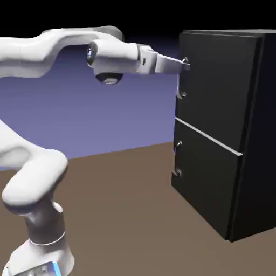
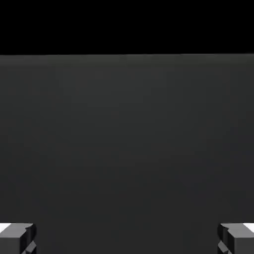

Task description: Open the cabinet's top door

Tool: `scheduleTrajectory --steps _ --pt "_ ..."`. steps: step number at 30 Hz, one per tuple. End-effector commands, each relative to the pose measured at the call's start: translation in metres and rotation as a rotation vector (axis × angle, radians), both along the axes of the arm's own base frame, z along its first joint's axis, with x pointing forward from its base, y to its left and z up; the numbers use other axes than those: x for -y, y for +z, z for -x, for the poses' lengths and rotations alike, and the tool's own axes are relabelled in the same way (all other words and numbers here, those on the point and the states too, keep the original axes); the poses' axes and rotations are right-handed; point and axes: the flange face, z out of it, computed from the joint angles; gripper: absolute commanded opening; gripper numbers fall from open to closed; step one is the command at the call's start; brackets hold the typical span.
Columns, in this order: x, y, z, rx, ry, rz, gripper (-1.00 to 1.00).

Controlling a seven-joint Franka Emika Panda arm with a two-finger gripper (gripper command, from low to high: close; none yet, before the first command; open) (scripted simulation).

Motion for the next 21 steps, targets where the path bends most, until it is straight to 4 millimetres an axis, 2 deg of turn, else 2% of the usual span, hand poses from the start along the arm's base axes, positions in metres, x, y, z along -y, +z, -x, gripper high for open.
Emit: scheduleTrajectory --steps 1,11,21 --pt "-0.005 0.000 0.000 0.011 0.000 0.001 0.00" --pt "-0.060 -0.016 -0.010 0.094 0.005 0.016 0.00" --pt "-0.121 -0.059 -0.034 0.125 0.019 0.025 0.00"
